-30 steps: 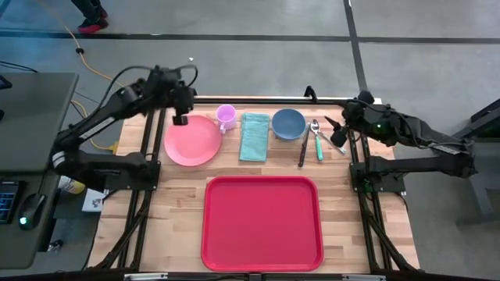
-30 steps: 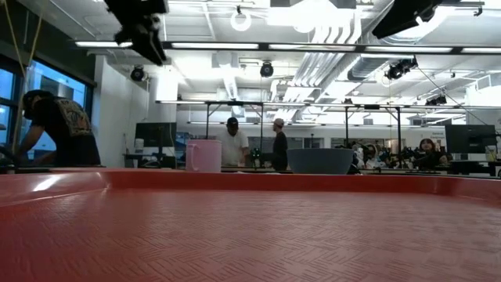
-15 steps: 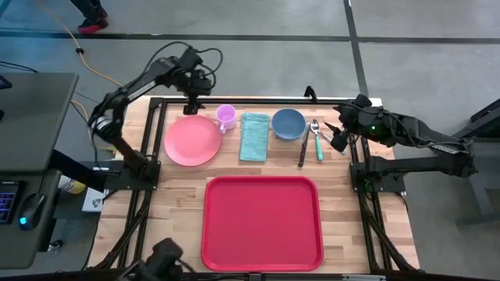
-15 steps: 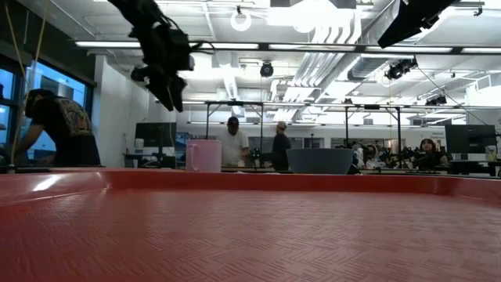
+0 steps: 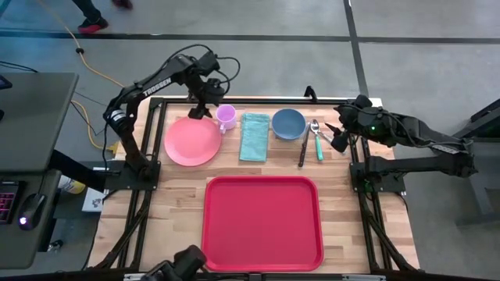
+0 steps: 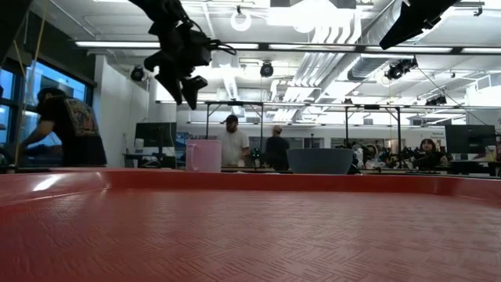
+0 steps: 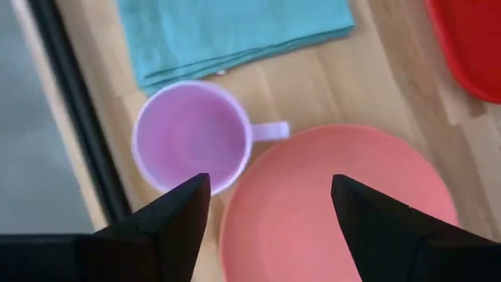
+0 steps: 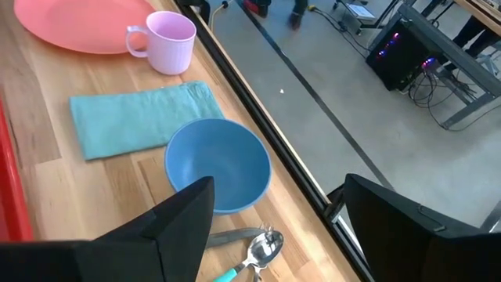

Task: Set up tray
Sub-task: Put the light pink mug on the red tray

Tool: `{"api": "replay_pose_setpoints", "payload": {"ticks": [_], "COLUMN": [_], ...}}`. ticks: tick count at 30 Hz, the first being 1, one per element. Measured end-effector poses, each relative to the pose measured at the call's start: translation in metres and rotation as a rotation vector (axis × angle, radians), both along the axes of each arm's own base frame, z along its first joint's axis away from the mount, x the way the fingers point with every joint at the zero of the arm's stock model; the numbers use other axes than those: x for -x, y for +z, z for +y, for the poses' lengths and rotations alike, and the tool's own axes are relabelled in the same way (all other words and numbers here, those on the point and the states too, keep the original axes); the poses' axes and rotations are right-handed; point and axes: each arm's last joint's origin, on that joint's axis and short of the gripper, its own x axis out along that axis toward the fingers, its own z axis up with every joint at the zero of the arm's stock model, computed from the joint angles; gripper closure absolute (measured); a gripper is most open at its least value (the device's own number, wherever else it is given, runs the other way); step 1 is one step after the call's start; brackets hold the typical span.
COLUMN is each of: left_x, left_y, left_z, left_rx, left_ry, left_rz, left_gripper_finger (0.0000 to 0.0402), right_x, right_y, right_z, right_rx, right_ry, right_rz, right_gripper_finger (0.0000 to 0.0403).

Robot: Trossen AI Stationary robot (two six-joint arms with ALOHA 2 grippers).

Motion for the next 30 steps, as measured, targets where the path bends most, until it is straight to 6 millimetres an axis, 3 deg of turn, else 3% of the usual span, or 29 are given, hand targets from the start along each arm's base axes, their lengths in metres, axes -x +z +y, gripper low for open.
{"api": "replay_pose_setpoints", "payload": {"ticks": [6, 10, 30], "left_x": [-0.019, -0.027, -0.027], "left_y": [-0.007, -0.012, -0.026], "left_z": [-0.008, -0.002, -0.002], "left_rx": [-0.048, -0.131, -0.007], "left_ry": [0.000, 0.168, 0.624], "left_rz": [-0.040, -0.058, -0.001], "left_gripper_finger": [0.0108, 0.0108, 0.0108], "right_x": [0.000, 0.000, -0.001], "right_y": [0.000, 0.000, 0.000], "right_z": [0.000, 0.000, 0.001], "right_rx": [-0.003, -0.004, -0.024], "right_ry": [0.003, 0.004, 0.037], "right_rz": [-0.001, -0.002, -0.005], "right_gripper_finger": [0.0137, 0.0137, 0.0137]}}
